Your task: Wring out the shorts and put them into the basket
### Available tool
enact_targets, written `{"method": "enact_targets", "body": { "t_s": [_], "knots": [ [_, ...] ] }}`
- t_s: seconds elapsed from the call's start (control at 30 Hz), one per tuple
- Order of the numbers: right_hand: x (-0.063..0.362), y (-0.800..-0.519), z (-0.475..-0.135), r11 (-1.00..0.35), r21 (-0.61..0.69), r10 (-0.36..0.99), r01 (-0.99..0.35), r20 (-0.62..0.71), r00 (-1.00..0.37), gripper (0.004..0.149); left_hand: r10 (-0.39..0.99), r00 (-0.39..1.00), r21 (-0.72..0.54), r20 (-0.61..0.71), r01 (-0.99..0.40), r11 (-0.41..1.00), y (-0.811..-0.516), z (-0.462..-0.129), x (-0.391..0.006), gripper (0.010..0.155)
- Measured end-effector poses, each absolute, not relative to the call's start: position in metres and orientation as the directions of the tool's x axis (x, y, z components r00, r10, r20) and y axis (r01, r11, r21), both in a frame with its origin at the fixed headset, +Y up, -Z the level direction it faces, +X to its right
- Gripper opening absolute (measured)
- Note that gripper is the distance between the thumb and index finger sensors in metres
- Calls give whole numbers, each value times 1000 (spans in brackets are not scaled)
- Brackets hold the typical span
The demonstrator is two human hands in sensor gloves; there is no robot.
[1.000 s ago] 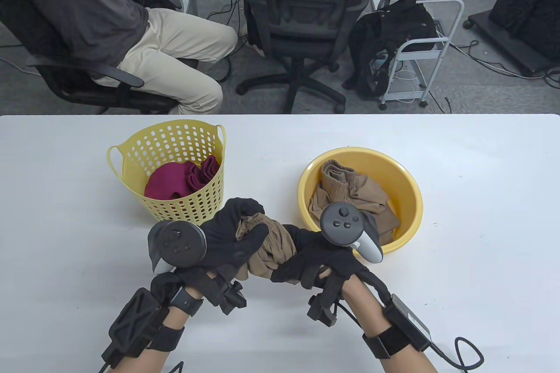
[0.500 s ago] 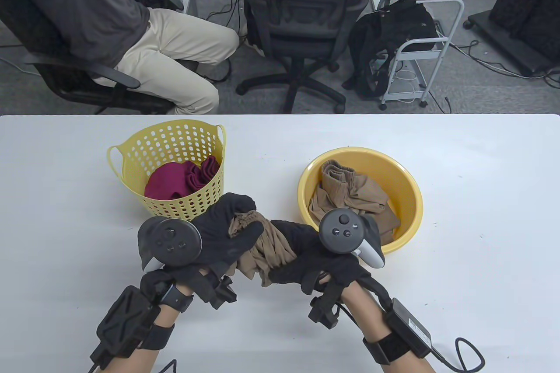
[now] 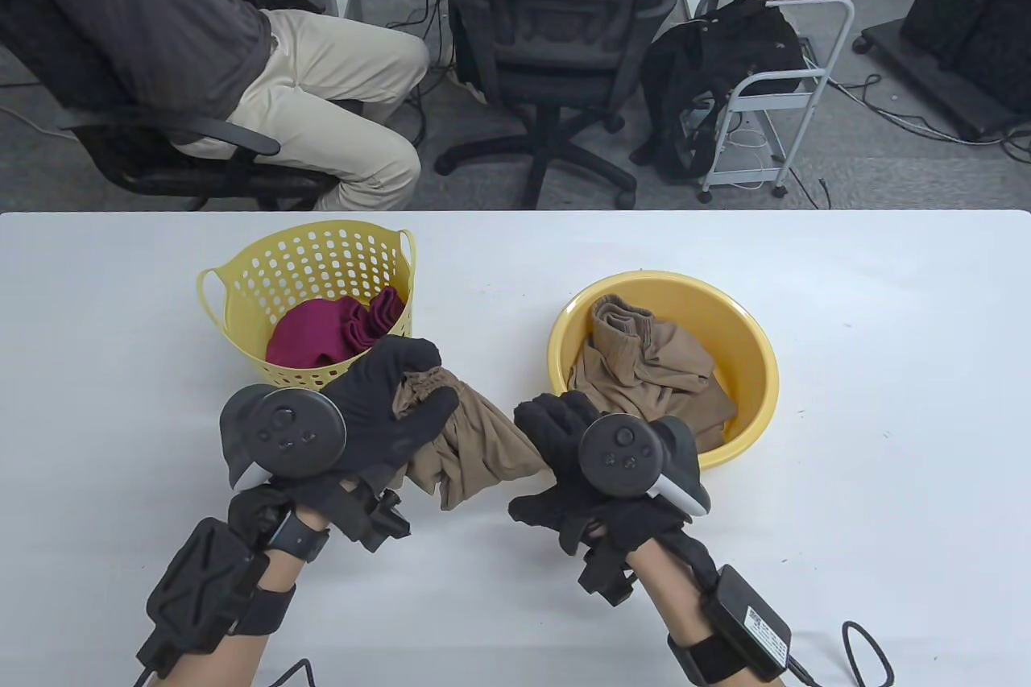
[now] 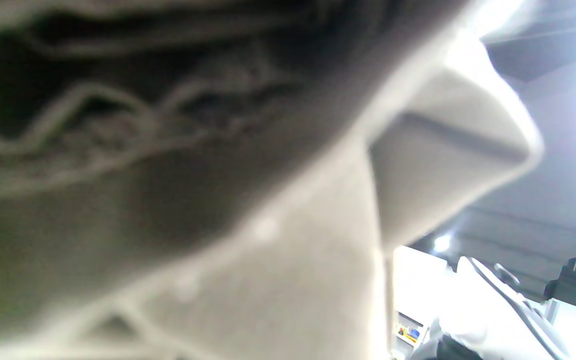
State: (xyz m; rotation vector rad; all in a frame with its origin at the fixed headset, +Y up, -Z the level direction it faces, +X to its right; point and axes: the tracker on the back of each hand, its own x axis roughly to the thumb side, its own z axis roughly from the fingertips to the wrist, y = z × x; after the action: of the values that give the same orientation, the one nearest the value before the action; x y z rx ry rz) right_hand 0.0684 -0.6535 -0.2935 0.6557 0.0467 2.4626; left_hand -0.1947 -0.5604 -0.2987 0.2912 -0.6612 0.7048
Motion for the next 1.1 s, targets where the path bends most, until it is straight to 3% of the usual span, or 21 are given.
{"method": "enact_targets", "body": {
  "t_s": [0.47,0.83,1.1],
  "knots": [
    [64,-679,-283,-950,36,289,-309,471,-834,101,474,629,133,616,-676,725,-520,-309,-212,55],
    [68,-680,-279,-954,29,276,-299,474,-836,101,446,699,217,559,-643,734,-493,-323,-230,58],
    [71,-677,-276,-949,18,284,-314,479,-831,101,302,825,332,478,-488,807,-474,-331,-246,58]
  ]
}}
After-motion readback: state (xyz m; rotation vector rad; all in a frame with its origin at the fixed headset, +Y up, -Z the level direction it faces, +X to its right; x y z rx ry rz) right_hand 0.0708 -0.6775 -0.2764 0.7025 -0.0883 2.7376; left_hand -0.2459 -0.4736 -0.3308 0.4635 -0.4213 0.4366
